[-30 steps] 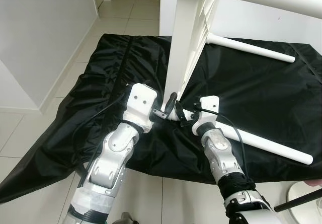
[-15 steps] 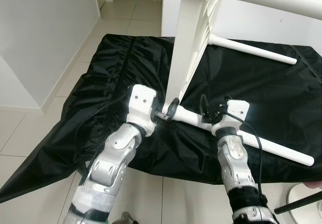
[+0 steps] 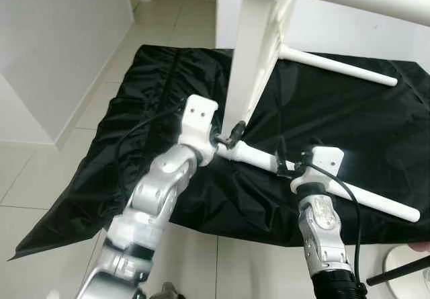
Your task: Building children table
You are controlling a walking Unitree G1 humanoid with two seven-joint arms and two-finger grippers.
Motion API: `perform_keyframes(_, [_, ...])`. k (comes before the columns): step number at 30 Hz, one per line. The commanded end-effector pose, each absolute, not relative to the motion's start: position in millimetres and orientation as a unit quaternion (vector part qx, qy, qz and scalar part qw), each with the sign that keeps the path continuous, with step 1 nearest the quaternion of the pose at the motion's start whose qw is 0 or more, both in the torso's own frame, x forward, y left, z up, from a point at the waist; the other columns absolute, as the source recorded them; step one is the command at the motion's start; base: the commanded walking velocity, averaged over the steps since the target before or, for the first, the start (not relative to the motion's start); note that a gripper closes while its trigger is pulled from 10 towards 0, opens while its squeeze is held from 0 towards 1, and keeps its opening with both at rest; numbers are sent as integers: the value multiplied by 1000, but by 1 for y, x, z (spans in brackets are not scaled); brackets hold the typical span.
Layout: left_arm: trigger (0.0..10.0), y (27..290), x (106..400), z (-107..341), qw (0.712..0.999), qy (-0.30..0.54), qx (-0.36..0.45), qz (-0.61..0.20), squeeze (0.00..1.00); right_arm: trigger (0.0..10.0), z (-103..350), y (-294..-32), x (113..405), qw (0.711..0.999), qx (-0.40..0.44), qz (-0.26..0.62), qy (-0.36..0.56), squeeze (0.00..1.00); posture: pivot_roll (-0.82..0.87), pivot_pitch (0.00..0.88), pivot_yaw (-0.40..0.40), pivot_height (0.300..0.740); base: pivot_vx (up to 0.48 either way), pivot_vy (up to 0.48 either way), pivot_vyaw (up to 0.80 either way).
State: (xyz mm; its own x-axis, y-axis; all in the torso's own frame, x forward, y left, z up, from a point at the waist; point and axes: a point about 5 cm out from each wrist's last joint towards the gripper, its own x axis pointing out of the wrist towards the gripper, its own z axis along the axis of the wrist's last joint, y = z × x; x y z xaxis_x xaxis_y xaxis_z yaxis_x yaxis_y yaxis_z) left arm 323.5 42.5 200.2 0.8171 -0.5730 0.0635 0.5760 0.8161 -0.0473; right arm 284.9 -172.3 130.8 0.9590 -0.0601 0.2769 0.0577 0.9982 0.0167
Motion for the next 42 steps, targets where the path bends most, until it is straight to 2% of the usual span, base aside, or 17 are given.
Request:
perform_keyframes(1, [10000,37,324,198,933,-12,-48,-356,0,10000,130,-175,283,990,0,-38,-134,0,-65,0,55,740,0,0,0])
perform_keyframes(10, [10000,28,332,205,927,-13,-74,-368,0,10000,130,-184,273,990,-10,-59,-129,0,-92,0,72,740,0,0,0])
perform_keyframes(26, [10000,5,341,218,930,-28,-110,-350,0,10000,129,-180,267,991,-3,-68,-117,0,-89,0,74,740,0,0,0])
perform_keyframes(42, [10000,-6,354,231,951,-74,-129,-272,0,10000,134,-178,272,990,0,-76,-119,0,-93,0,67,740,0,0,0])
